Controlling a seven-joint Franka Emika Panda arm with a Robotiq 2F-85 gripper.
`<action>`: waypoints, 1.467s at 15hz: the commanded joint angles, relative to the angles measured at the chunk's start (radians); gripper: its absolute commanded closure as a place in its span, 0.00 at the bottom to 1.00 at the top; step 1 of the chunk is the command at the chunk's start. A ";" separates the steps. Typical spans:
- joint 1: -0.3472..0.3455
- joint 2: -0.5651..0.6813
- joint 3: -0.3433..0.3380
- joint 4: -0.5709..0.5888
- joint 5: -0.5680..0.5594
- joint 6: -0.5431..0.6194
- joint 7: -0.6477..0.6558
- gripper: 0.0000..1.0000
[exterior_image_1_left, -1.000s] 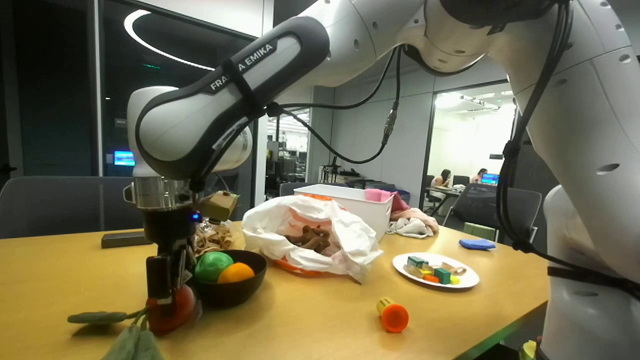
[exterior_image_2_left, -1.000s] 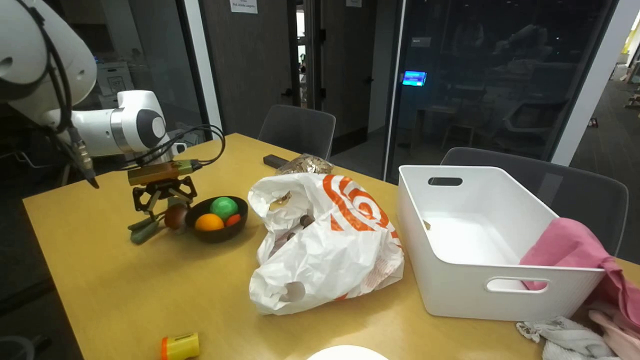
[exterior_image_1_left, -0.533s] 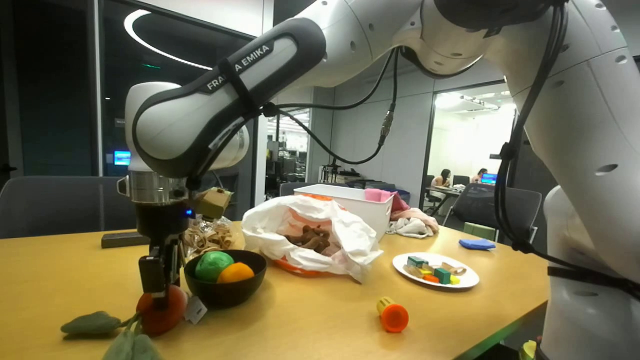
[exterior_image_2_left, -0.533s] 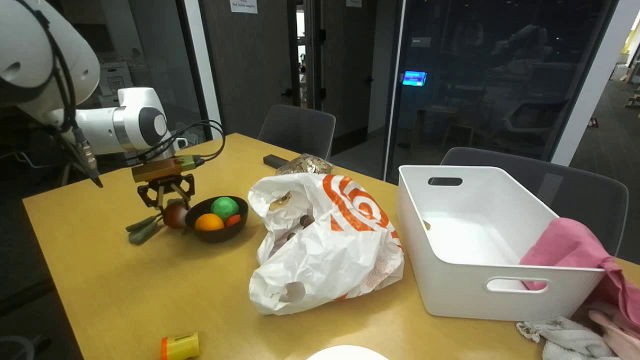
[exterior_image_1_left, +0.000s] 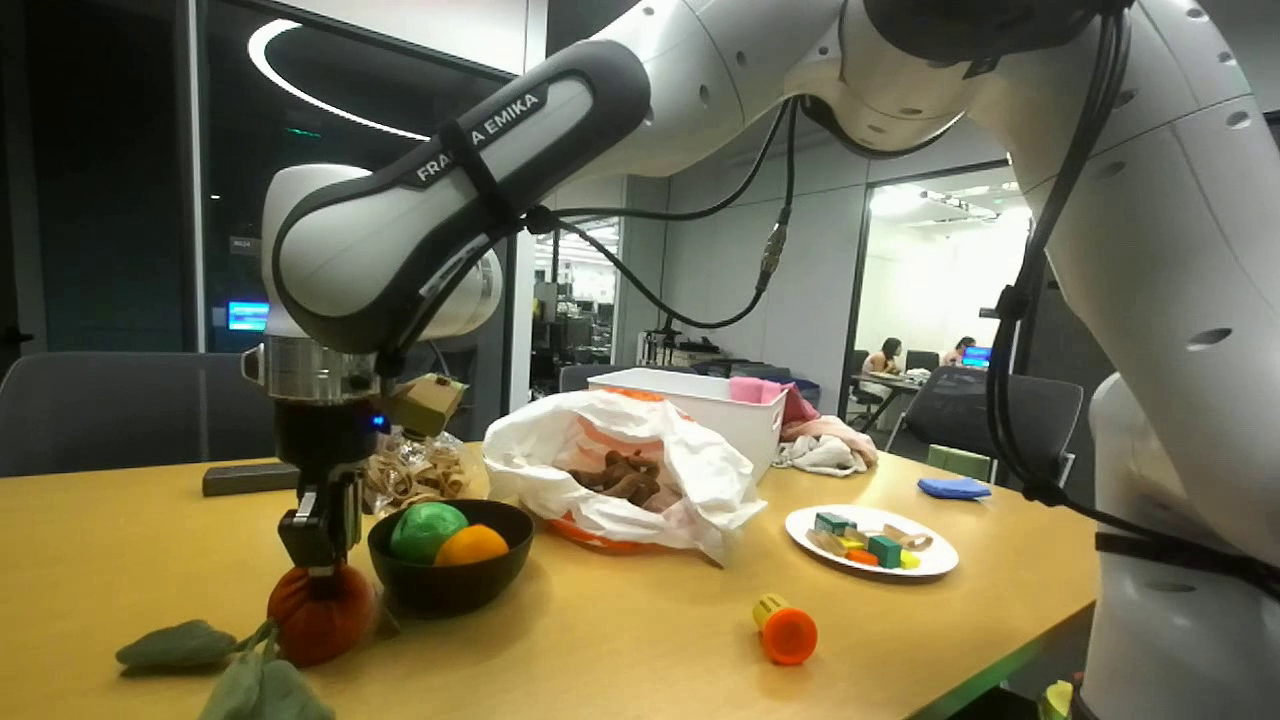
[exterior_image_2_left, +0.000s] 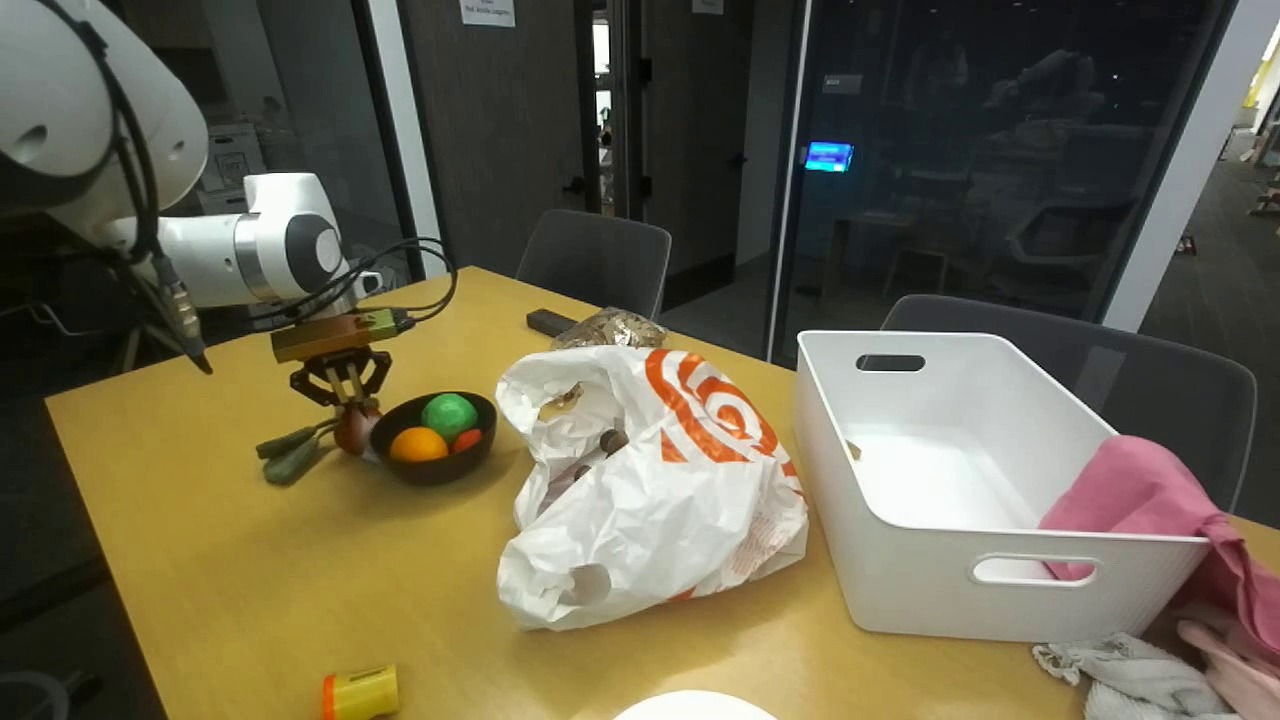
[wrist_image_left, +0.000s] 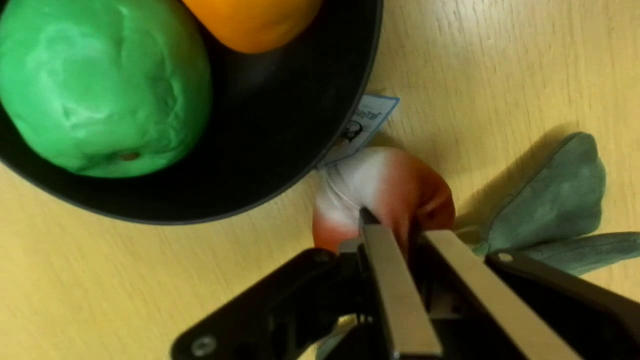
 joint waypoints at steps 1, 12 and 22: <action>-0.030 -0.082 0.028 -0.041 0.075 0.071 -0.015 0.95; -0.025 -0.635 0.003 -0.476 0.076 0.305 0.443 0.94; -0.266 -0.868 0.074 -0.651 -0.151 0.209 0.906 0.95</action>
